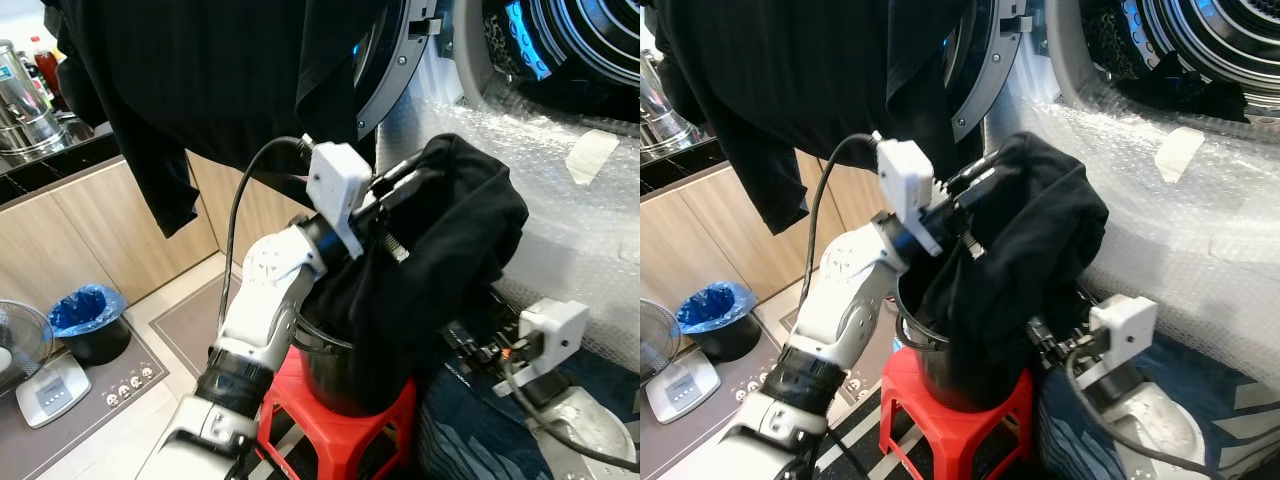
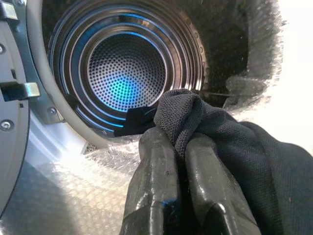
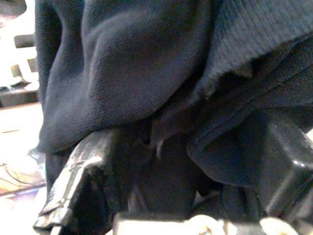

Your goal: Clothes washing

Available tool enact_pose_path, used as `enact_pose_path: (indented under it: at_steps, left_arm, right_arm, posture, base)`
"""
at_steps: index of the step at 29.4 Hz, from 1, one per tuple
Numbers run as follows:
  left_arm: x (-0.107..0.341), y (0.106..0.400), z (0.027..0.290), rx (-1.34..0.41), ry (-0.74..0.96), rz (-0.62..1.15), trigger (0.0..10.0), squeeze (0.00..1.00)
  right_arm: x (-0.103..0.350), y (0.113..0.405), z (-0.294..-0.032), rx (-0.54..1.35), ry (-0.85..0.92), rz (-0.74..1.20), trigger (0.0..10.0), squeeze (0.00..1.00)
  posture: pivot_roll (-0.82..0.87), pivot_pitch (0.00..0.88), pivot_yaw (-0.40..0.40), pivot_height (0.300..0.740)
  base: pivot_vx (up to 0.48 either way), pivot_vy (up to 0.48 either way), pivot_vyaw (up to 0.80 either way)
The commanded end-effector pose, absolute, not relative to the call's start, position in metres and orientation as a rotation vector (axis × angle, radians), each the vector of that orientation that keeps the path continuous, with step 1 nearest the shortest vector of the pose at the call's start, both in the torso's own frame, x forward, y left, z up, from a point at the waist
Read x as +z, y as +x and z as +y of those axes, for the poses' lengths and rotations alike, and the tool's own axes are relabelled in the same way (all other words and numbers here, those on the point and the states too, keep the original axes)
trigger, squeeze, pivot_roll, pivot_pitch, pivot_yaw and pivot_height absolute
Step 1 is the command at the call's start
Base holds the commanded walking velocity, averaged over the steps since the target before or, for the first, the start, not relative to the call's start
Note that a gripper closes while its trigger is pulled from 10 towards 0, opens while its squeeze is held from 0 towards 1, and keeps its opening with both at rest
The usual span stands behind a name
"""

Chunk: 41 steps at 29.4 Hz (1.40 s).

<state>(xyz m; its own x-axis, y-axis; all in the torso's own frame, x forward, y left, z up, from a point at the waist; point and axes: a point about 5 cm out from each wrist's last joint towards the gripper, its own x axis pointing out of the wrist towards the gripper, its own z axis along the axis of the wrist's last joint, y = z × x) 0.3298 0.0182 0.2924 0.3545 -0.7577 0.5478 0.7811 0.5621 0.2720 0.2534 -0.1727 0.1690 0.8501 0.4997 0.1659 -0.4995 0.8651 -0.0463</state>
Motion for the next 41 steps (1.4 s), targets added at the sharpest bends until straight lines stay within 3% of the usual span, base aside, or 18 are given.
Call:
enact_pose_path:
  at_steps: [1,11,21,24,29,35,41]
  left_arm:
    - [0.300,0.332,0.015,-0.986,-0.022,-0.706,10.0,0.00]
    - [0.298,0.349,-0.008,-0.912,0.048,-0.634,10.0,0.00]
    - [0.296,0.359,-0.025,-0.854,0.045,-0.569,10.0,0.00]
    - [0.297,0.358,-0.029,-0.860,0.031,-0.569,10.0,0.00]
    - [0.303,0.357,-0.032,-0.912,0.021,-0.590,10.0,0.00]
    - [0.303,0.355,-0.034,-0.968,0.031,-0.600,10.0,0.00]
    - [0.302,0.352,-0.037,-0.995,0.040,-0.612,10.0,0.00]
  right_arm:
    - [0.174,0.256,-0.165,0.516,-0.035,-0.166,10.0,0.00]
    - [0.160,0.276,-0.152,0.266,-0.042,0.009,10.0,0.00]
    - [0.179,0.285,-0.143,0.219,0.070,-0.031,10.0,0.00]
    - [0.182,0.286,-0.140,0.251,0.090,-0.052,10.0,0.00]
    - [0.178,0.265,-0.152,0.495,0.122,-0.084,10.0,0.00]
    - [0.173,0.248,-0.148,0.662,0.116,-0.051,10.0,0.00]
    - [0.171,0.249,-0.149,0.658,0.112,-0.068,10.0,0.00]
  posture:
    - [-0.24,0.086,0.136,0.740]
    - [-0.24,0.099,0.152,0.740]
    - [-0.25,0.103,0.167,0.740]
    - [-0.25,0.102,0.172,0.740]
    - [-0.25,0.104,0.183,0.740]
    - [-0.26,0.102,0.189,0.740]
    - [-0.26,0.097,0.190,0.740]
  base:
    - [0.000,0.000,0.00]
    - [0.000,0.000,0.00]
    - [0.000,0.000,0.00]
    - [0.000,0.000,0.00]
    - [0.000,0.000,0.00]
    - [0.000,0.000,0.00]
    - [0.000,0.000,0.00]
